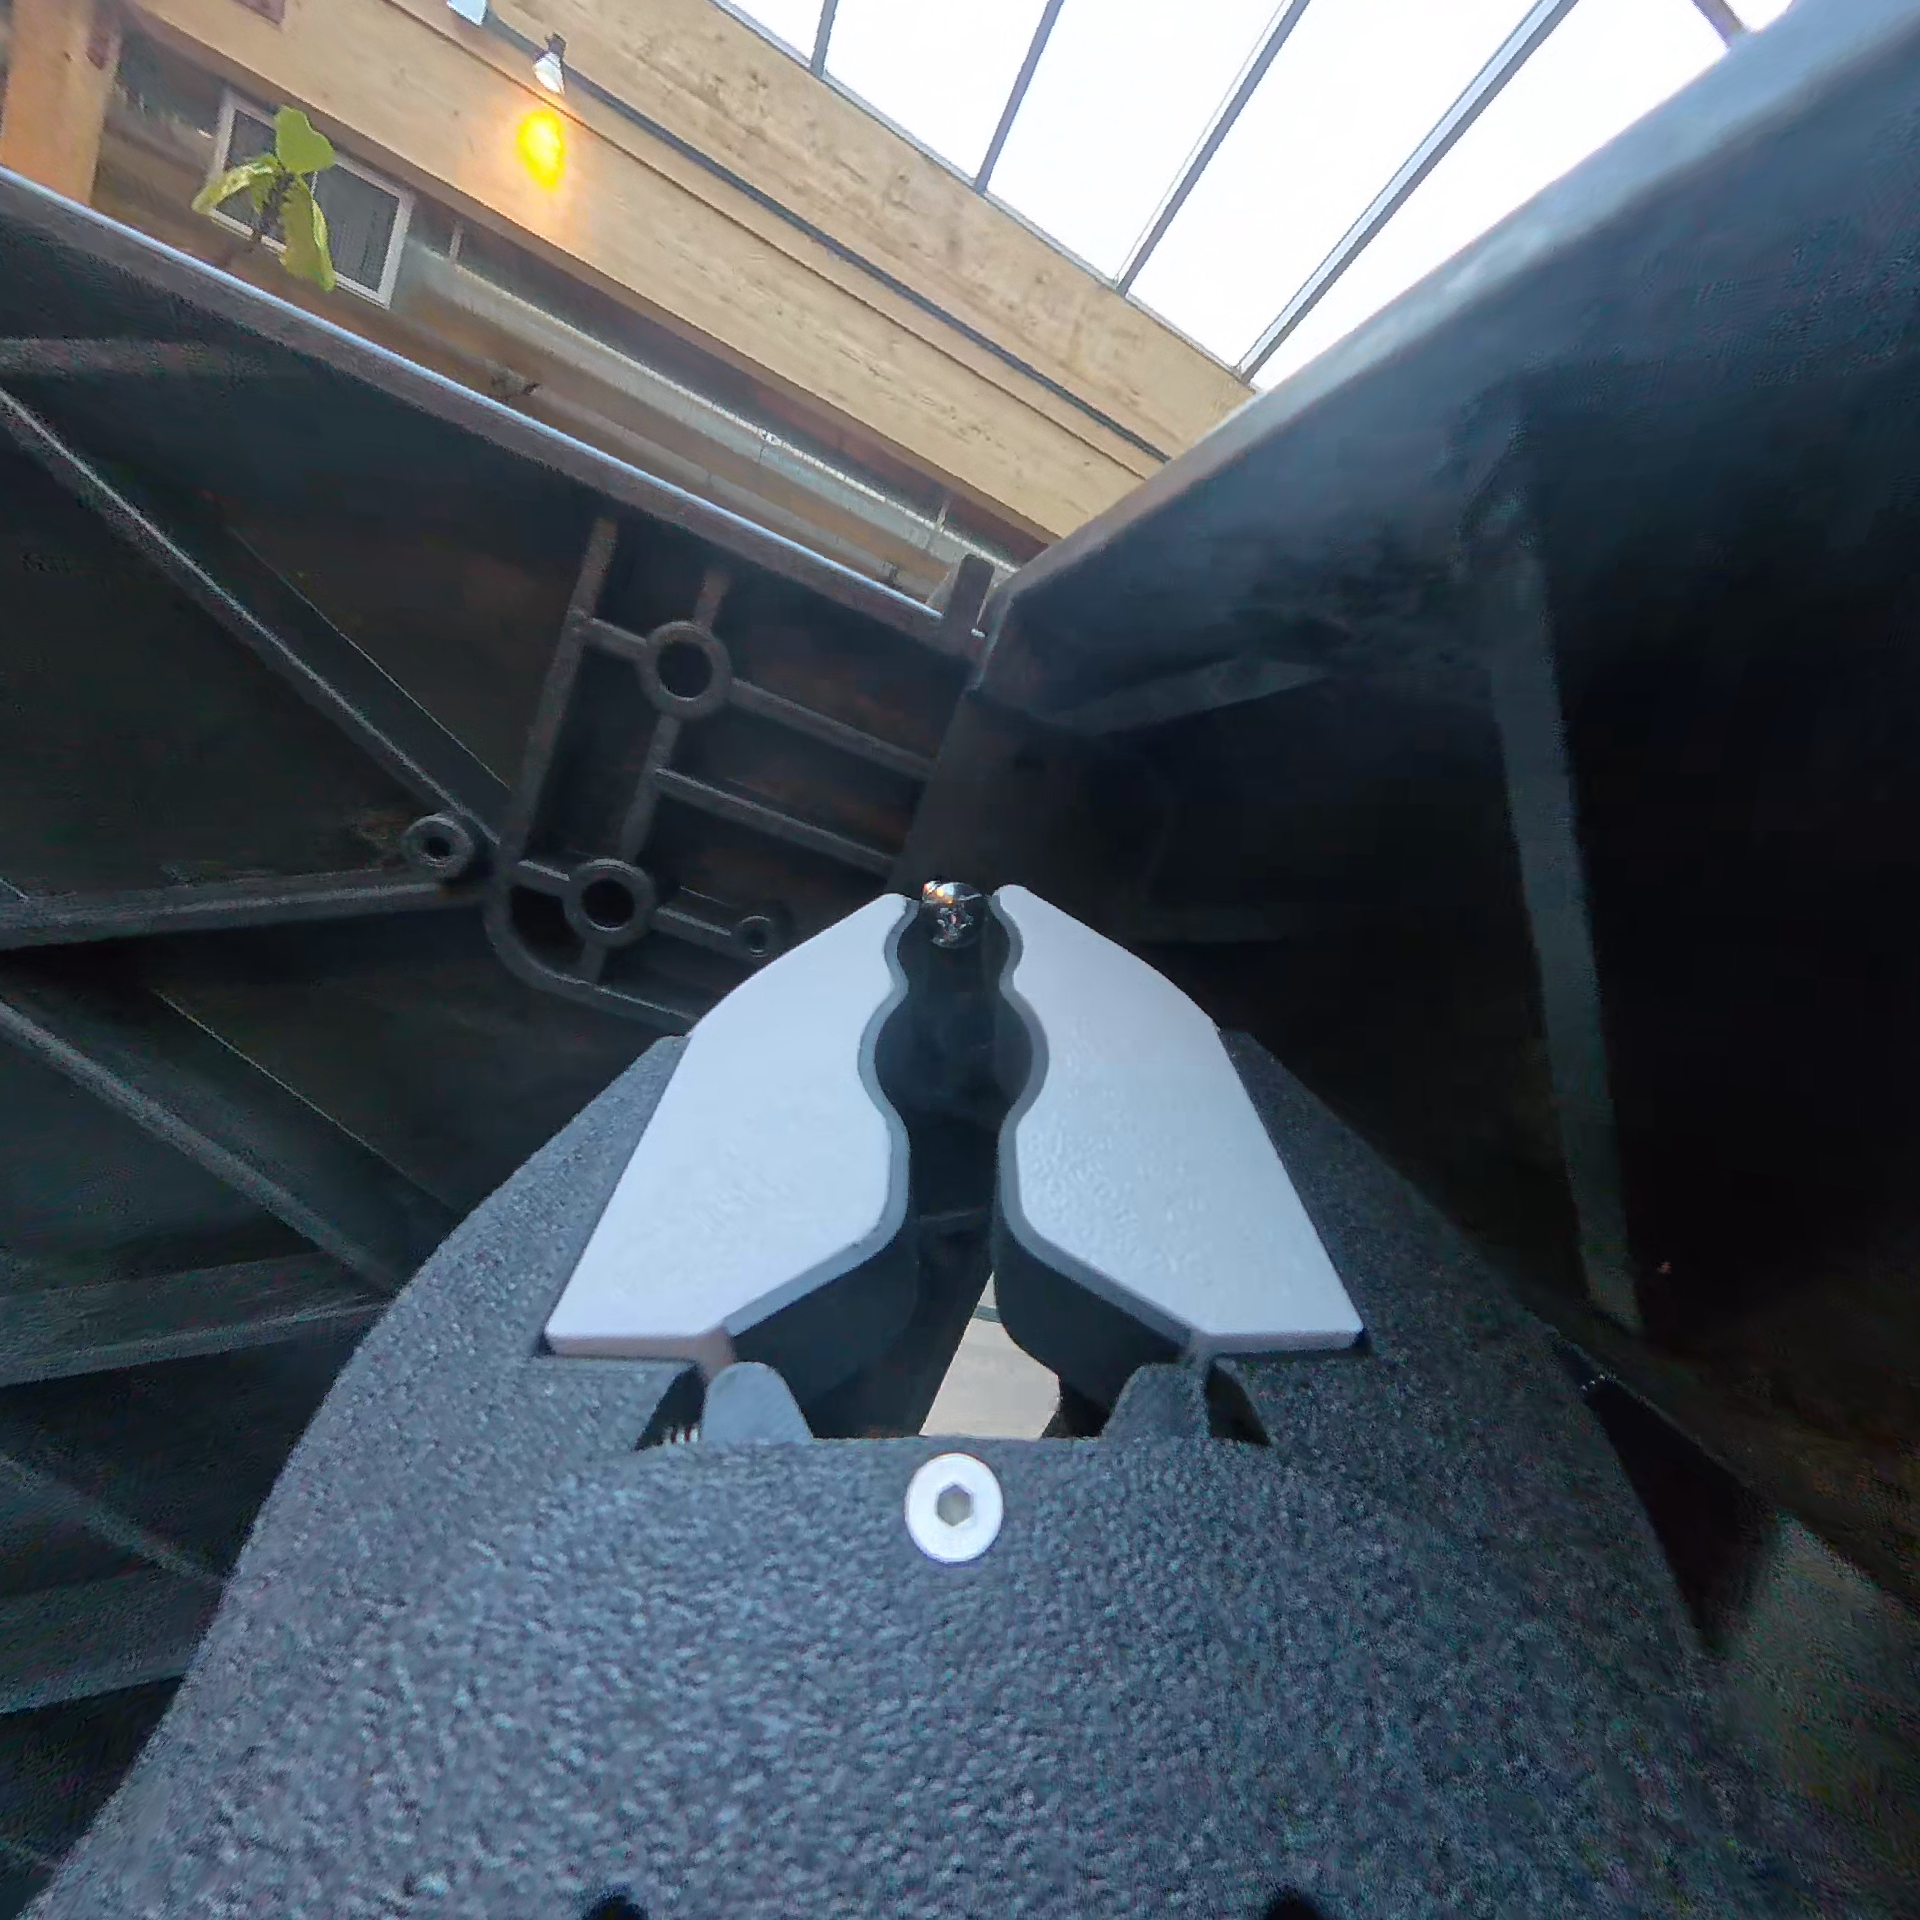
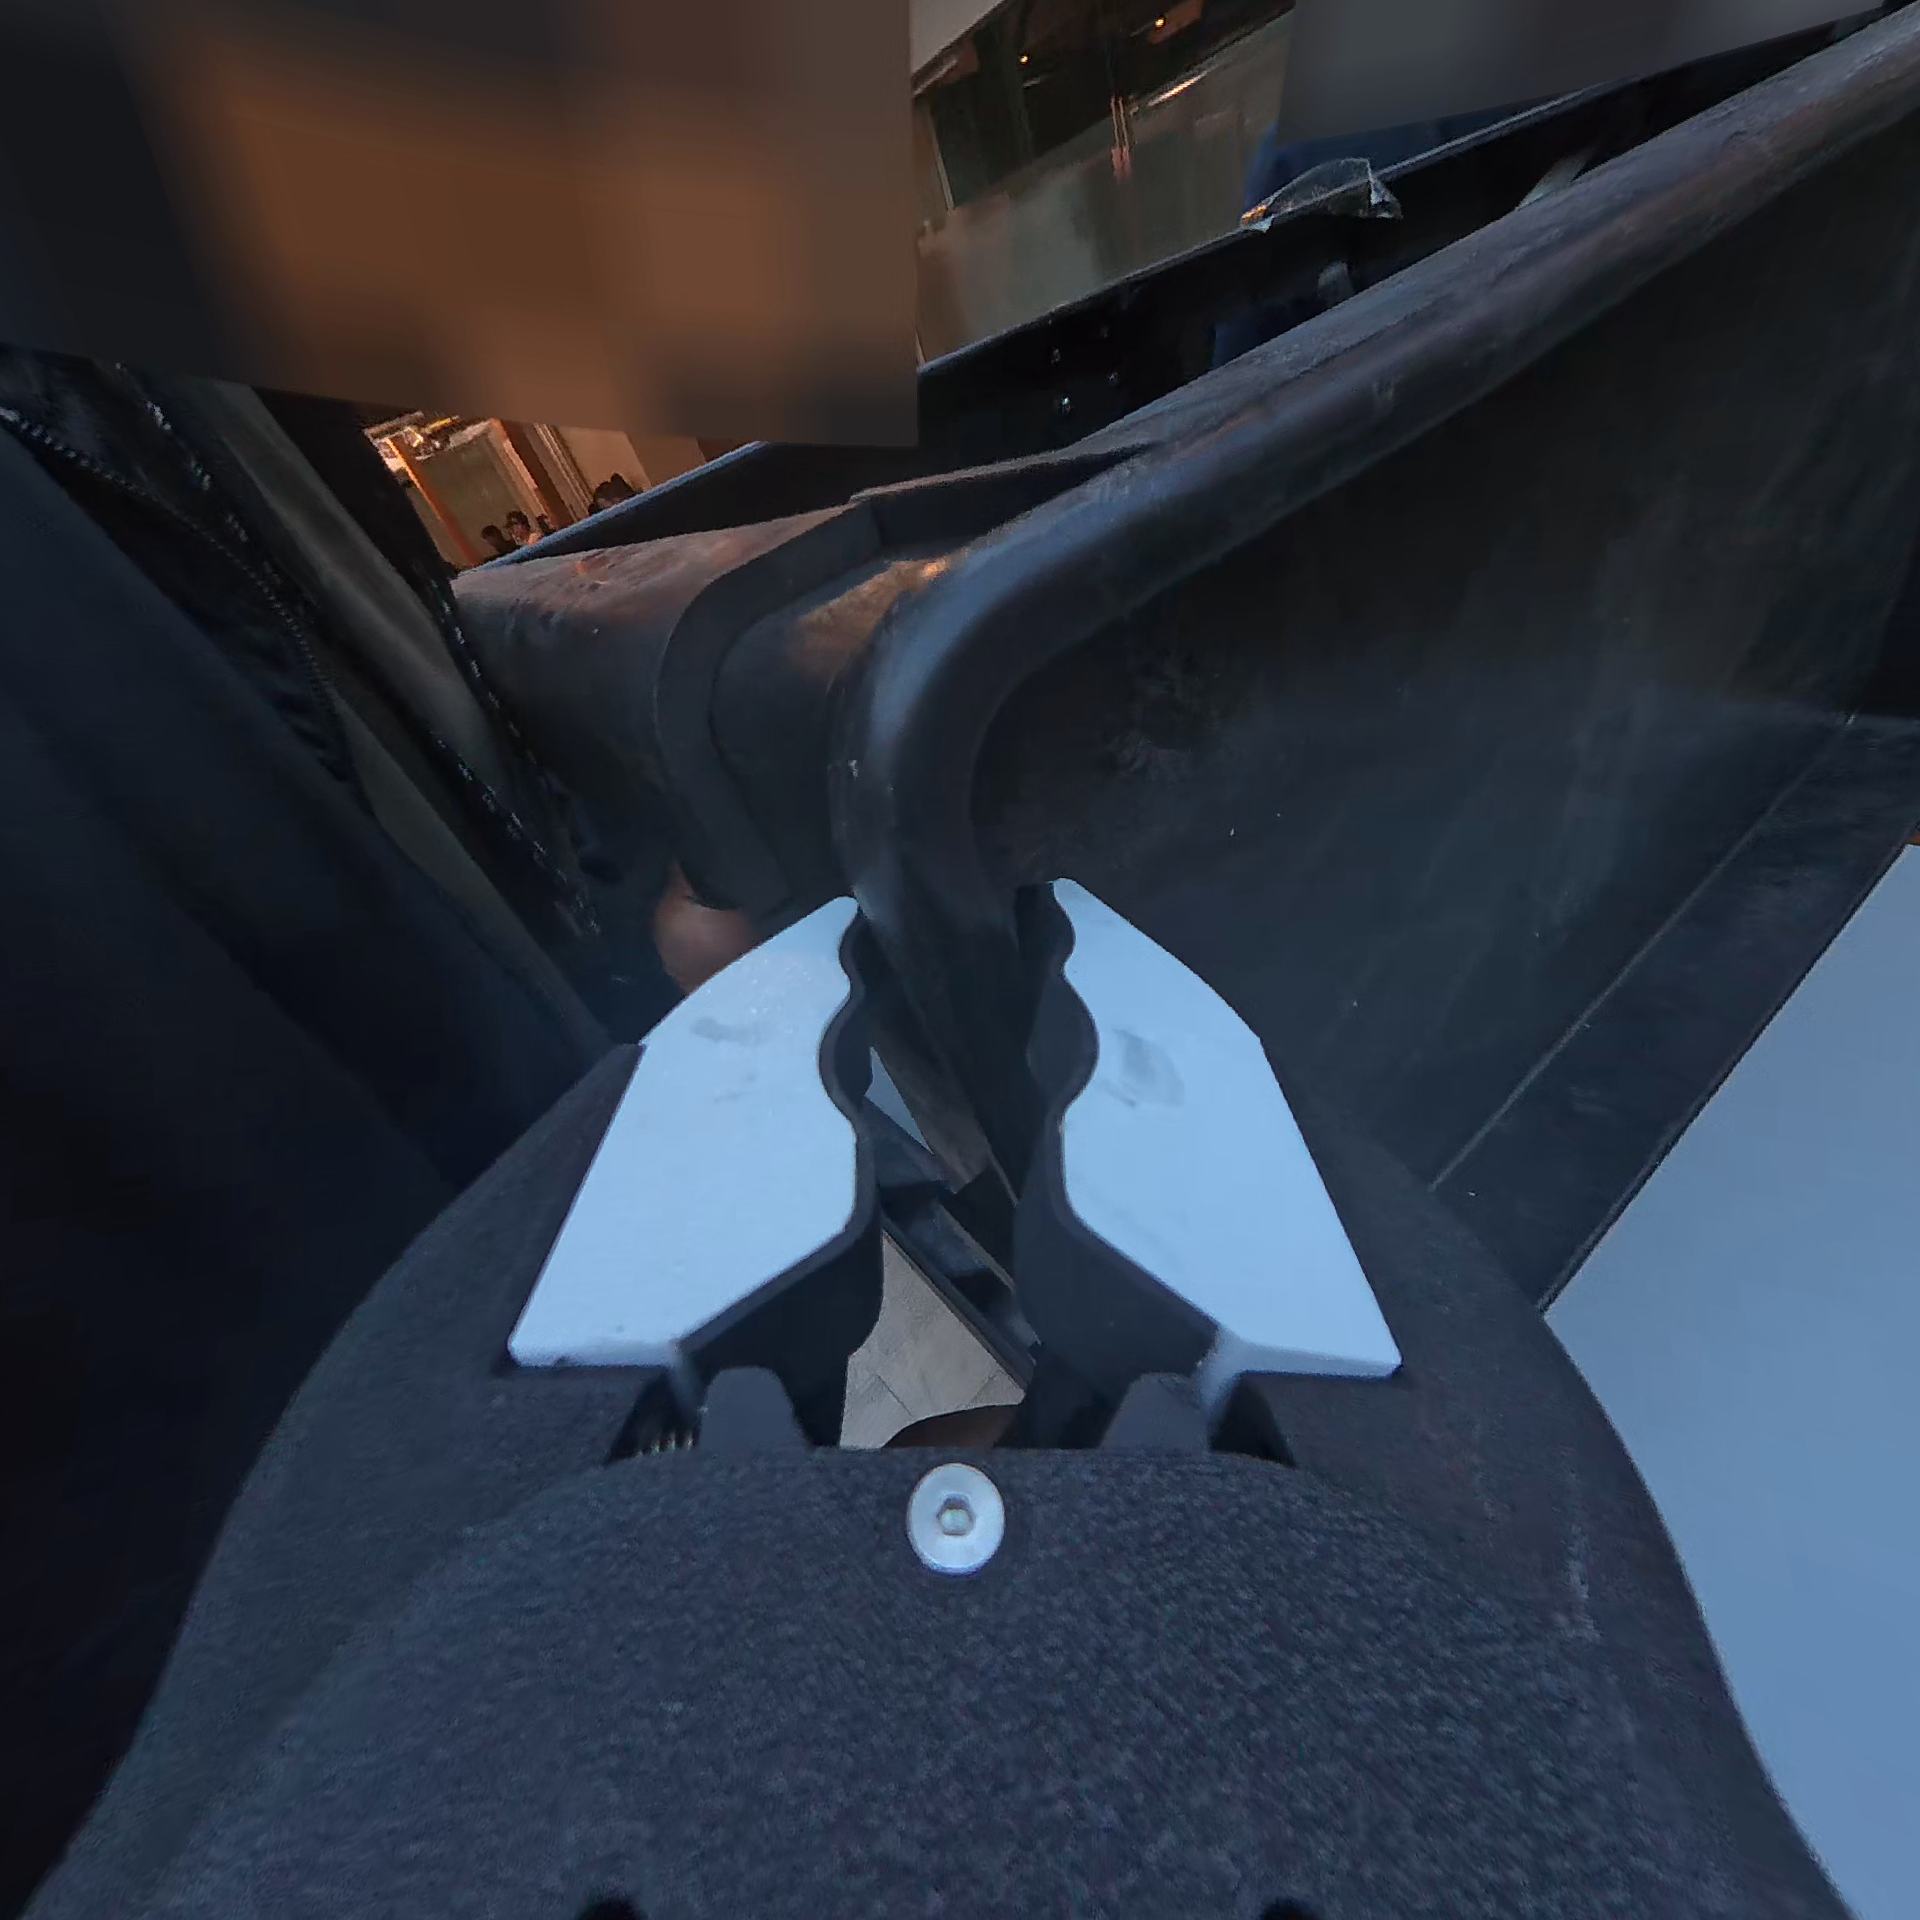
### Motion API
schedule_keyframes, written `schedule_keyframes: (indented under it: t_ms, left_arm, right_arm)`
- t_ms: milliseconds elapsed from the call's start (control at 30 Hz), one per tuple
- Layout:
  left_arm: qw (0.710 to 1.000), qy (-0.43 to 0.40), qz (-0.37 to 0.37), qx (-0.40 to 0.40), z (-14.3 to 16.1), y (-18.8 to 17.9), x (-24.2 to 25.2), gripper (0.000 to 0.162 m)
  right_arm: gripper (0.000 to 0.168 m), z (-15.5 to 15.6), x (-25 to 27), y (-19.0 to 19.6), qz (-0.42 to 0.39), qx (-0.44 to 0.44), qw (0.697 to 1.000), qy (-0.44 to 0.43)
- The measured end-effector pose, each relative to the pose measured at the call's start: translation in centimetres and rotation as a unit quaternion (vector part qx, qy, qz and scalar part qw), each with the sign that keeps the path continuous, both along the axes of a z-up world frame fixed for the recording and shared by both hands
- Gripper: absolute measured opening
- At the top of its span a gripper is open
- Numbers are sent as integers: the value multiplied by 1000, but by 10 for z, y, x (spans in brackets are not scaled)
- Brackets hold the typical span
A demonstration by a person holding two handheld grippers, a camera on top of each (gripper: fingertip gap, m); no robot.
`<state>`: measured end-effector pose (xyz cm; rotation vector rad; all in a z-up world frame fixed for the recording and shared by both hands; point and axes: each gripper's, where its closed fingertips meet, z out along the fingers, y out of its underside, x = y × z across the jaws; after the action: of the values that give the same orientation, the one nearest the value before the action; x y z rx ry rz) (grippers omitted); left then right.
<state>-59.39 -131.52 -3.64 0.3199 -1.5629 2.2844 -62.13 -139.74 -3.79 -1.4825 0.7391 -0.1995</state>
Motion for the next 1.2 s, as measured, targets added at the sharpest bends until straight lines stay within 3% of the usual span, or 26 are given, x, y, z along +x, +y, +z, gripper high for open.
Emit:
schedule_keyframes:
  t_ms: [1200]
  left_arm:
    - [999, 21, -37, -26, 6, -1, 3, 9]
  right_arm:
    - [34, -1, 0, -2, -25, 32, 999, 25]
